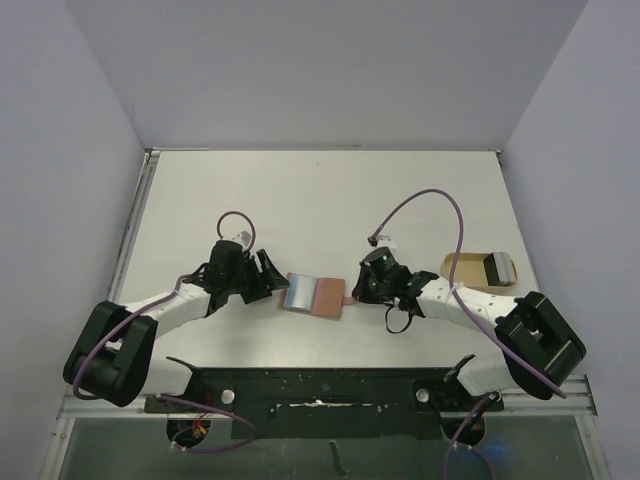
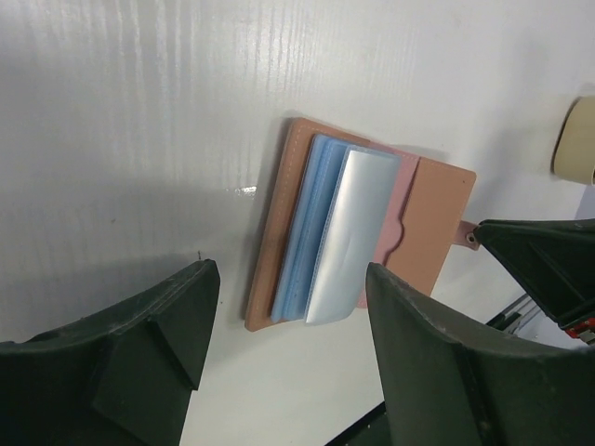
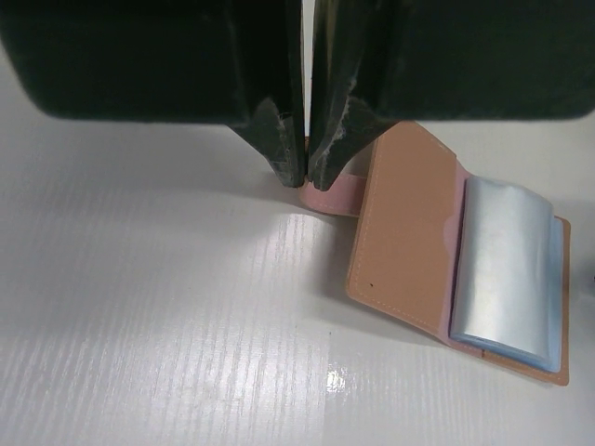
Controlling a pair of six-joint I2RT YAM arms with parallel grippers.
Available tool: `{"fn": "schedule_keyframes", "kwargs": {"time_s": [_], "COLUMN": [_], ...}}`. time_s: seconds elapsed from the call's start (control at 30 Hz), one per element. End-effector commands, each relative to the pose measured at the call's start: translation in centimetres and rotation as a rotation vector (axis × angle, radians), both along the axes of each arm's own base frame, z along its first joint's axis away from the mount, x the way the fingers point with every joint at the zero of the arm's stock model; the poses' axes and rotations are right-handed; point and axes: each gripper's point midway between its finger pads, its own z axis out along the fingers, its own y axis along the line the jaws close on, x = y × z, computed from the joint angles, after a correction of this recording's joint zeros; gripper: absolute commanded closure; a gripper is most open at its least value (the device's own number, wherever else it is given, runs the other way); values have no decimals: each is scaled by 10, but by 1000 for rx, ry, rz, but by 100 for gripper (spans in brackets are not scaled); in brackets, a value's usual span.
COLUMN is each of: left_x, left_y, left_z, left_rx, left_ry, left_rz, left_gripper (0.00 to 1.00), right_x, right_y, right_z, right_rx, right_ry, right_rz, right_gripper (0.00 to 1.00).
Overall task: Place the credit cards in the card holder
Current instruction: Open the card holder at the center of the board.
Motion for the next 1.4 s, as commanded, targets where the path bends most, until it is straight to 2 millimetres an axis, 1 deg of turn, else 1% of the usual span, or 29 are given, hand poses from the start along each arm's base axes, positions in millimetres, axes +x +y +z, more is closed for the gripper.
{"fn": "schedule_keyframes", "kwargs": {"time_s": [0.0, 0.1, 0.2, 0.33, 0.43, 0.53, 0.73, 0.8, 0.9, 0.97, 1.03, 1.07, 1.13, 1.17, 1.23, 1.3, 1.37], "left_x": [14, 12, 10, 4, 1, -1, -5, -3, 4, 11, 16, 16, 14, 13, 13, 15, 15], "left_y": [-18, -26, -35, -49, -53, -56, -64, -62, -47, -32, -21, -22, -33, -41, -53, -59, -63], "left_z": [15, 16, 23, 41, 51, 57, 74, 71, 45, 28, 19, 20, 32, 39, 47, 45, 43], "left_rx": [-107, -163, -252, -398, -459, -480, -553, -523, -354, -209, -111, -109, -152, -177, -185, -160, -161], "left_ry": [-75, -73, -80, -85, -92, -107, -155, -153, -100, -87, -93, -102, -136, -150, -172, -156, -148], "left_rz": [-36, -54, -63, -95, -103, -115, -155, -146, -88, -42, -26, -43, -91, -111, -145, -156, -169], "left_gripper": [37, 37, 38, 43, 45, 48, 48, 48, 46, 44, 43, 45, 52, 53, 53, 53, 53], "right_x": [14, 14, 14, 14, 13, 12, 11, 10, 9, 8, 8, 9, 10, 11, 12, 15, 16], "right_y": [2, 1, 0, 0, 0, -1, -4, -5, -6, -8, -10, -10, -9, -9, -9, -7, 0], "right_z": [12, 9, 8, 6, 4, 5, 6, 6, 7, 7, 6, 7, 10, 12, 18, 30, 47], "right_rx": [23, 20, 18, 18, 17, 17, 18, 13, 9, -1, -13, -16, -22, -22, -27, -26, -10], "right_ry": [-75, -71, -72, -66, -63, -64, -67, -65, -67, -69, -68, -69, -71, -75, -70, -83, -110], "right_rz": [-19, -23, -28, -32, -34, -37, -44, -44, -42, -39, -35, -34, -31, -32, -34, -35, -29], "right_gripper": [100, 100, 100, 100, 100, 100, 100, 100, 100, 100, 100, 99, 98, 94, 83, 76, 72]}}
